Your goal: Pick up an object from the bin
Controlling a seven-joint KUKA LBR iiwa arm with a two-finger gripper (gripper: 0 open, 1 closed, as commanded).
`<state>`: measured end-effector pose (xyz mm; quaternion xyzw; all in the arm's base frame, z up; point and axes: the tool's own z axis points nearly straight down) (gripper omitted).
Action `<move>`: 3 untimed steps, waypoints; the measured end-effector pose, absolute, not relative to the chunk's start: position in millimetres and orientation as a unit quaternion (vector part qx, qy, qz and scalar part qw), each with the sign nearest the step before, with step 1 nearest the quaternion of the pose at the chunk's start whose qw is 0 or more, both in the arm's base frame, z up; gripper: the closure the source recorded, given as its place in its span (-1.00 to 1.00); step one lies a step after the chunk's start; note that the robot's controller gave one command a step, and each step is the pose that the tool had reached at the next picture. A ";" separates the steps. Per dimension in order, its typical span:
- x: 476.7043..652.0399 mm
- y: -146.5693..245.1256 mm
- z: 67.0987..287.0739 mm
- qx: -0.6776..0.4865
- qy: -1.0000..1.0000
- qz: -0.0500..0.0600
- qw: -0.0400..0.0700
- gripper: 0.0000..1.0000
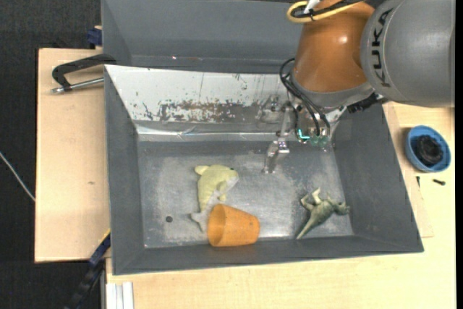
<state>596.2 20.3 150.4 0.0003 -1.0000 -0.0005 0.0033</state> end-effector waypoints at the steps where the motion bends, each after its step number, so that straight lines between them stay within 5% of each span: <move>1: 527.2 61.7 72.1 0.047 -0.999 -0.001 -0.004 -1.00; 2: 555.4 130.4 72.6 0.049 -0.999 -0.002 -0.005 -1.00; 3: 555.9 127.8 74.1 0.047 -0.999 -0.002 -0.005 1.00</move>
Offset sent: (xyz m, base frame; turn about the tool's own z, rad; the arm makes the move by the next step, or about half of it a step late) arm -0.0705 0.0393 -0.0793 -0.0908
